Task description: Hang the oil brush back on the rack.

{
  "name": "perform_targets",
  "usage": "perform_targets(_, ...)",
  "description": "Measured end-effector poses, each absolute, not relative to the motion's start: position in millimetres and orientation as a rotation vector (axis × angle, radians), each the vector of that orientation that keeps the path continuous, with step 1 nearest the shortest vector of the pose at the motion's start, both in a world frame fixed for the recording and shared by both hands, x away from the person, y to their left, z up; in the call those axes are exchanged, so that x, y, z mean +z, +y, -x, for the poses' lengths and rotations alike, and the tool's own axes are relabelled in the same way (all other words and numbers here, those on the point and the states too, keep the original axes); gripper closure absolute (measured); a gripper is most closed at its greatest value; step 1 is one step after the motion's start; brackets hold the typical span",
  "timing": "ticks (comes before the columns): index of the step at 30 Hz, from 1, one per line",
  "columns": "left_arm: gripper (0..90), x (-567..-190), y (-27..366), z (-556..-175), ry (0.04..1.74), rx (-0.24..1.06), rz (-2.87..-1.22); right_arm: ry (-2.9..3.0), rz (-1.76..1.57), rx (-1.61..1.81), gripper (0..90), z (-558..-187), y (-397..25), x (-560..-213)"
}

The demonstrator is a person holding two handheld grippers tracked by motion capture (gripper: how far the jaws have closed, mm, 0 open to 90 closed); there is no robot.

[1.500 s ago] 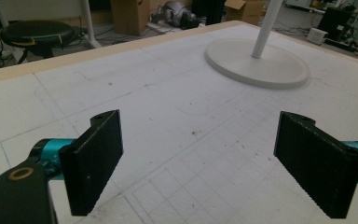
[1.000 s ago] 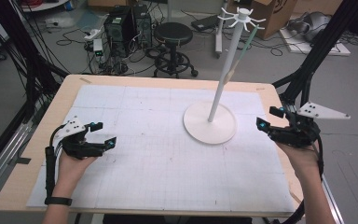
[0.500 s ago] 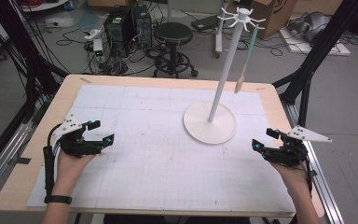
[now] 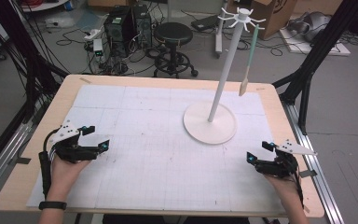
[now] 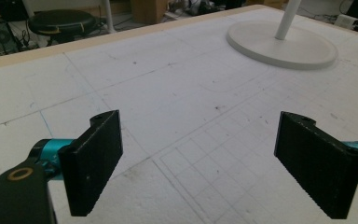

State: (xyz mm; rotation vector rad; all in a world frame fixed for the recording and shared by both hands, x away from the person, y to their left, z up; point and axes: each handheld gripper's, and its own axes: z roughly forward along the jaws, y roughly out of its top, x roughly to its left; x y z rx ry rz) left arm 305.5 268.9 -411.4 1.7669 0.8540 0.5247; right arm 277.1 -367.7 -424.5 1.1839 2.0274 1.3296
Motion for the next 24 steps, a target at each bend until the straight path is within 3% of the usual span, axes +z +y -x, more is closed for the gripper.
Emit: perform_targets(24, 15.8, -412.7, 267.1, -306.2, 0.843, 0.519, -1.77, 2.027, -1.214, 1.322, 15.1, -276.4, -377.2, -428.9)
